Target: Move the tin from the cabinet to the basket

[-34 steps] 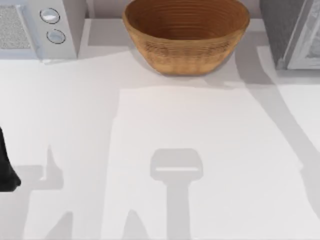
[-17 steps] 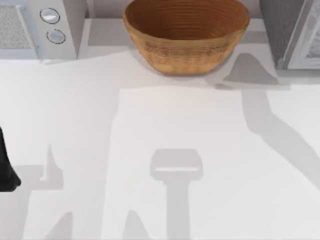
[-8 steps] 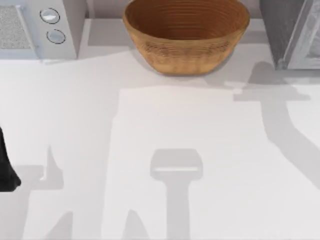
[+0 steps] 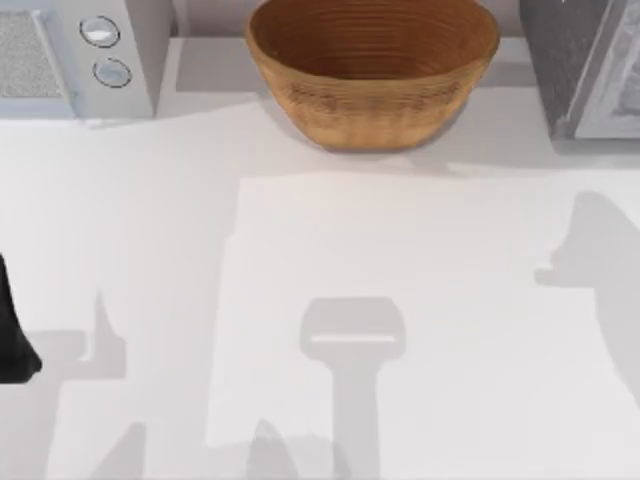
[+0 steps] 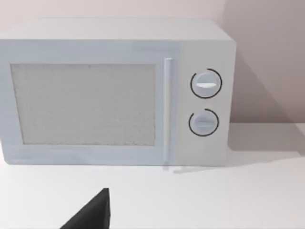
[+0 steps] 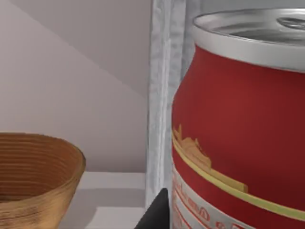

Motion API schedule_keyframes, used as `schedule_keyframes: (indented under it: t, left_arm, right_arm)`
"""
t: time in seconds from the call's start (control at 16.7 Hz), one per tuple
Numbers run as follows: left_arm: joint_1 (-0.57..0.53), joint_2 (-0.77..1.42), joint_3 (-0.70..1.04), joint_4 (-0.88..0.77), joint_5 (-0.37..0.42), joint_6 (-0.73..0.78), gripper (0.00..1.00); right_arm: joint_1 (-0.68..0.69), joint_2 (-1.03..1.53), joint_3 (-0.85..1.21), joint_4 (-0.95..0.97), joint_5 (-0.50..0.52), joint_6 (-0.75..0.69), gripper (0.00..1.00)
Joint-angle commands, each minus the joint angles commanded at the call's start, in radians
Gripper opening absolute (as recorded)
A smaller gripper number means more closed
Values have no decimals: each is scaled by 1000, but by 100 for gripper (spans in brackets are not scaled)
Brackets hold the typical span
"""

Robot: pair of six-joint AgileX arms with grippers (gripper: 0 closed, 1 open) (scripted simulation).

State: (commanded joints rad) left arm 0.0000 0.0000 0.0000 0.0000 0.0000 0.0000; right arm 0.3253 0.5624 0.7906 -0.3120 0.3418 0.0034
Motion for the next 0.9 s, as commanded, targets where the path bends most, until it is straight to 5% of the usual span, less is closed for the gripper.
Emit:
schedule_keyframes:
  t: [0.42, 0.9]
  left_arm:
    - [0, 0, 0, 0, 0, 0, 100]
    - [0, 0, 0, 0, 0, 0, 100]
  right_arm:
    - [-247, -426, -637, 236, -259, -3, 0]
    - [-325, -562, -791, 312, -342, -3, 0]
